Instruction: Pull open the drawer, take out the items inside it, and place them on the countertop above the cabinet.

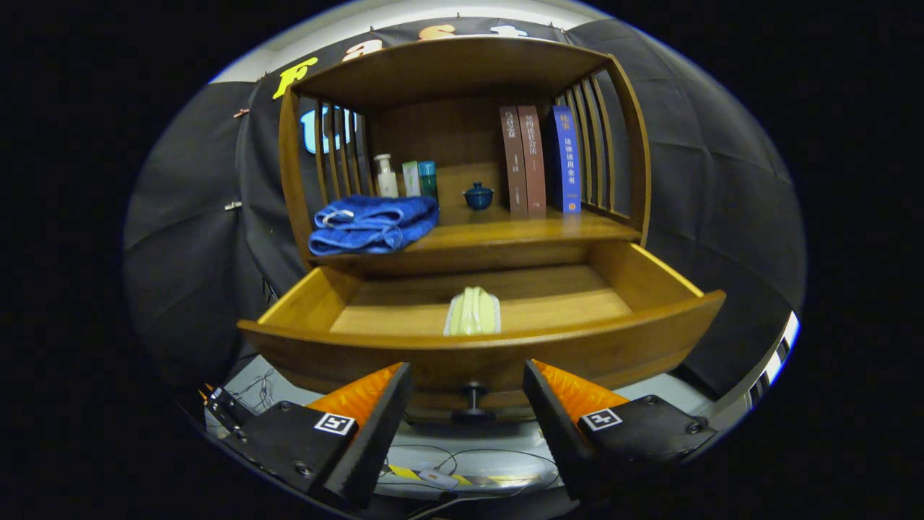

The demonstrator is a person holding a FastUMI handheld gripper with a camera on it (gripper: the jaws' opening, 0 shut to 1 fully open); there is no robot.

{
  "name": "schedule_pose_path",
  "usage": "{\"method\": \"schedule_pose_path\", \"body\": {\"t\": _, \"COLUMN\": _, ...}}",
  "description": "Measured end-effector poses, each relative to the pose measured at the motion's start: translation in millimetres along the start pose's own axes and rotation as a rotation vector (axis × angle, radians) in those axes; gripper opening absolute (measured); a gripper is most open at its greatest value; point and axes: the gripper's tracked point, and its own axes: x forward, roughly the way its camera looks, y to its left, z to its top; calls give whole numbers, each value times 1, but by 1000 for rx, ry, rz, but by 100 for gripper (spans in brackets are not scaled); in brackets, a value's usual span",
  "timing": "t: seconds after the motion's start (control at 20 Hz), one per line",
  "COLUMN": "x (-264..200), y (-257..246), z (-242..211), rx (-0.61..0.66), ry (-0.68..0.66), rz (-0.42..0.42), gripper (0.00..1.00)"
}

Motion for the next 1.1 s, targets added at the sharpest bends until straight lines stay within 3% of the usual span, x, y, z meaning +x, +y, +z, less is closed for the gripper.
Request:
{"method": "schedule_pose_path", "body": {"t": 0.25, "x": 39, "y": -2, "z": 57, "rx": 21, "ry": 45, "rz": -4, "gripper": 94}}
{"method": "schedule_pose_path", "body": {"t": 0.45, "x": 80, "y": 4, "z": 74, "rx": 0, "ry": 98, "rz": -1, "gripper": 94}}
{"method": "schedule_pose_path", "body": {"t": 0.7, "x": 142, "y": -7, "z": 42, "rx": 14, "ry": 323, "rz": -50, "gripper": 95}}
{"method": "schedule_pose_path", "body": {"t": 0.8, "x": 161, "y": -13, "z": 20, "rx": 9, "ry": 432, "rz": -74, "gripper": 86}}
{"method": "schedule_pose_path", "body": {"t": 0.95, "x": 174, "y": -21, "z": -11, "rx": 4, "ry": 568, "rz": -105, "gripper": 81}}
{"method": "schedule_pose_path", "body": {"t": 1.1, "x": 181, "y": -26, "z": -27, "rx": -2, "ry": 625, "rz": -124, "gripper": 69}}
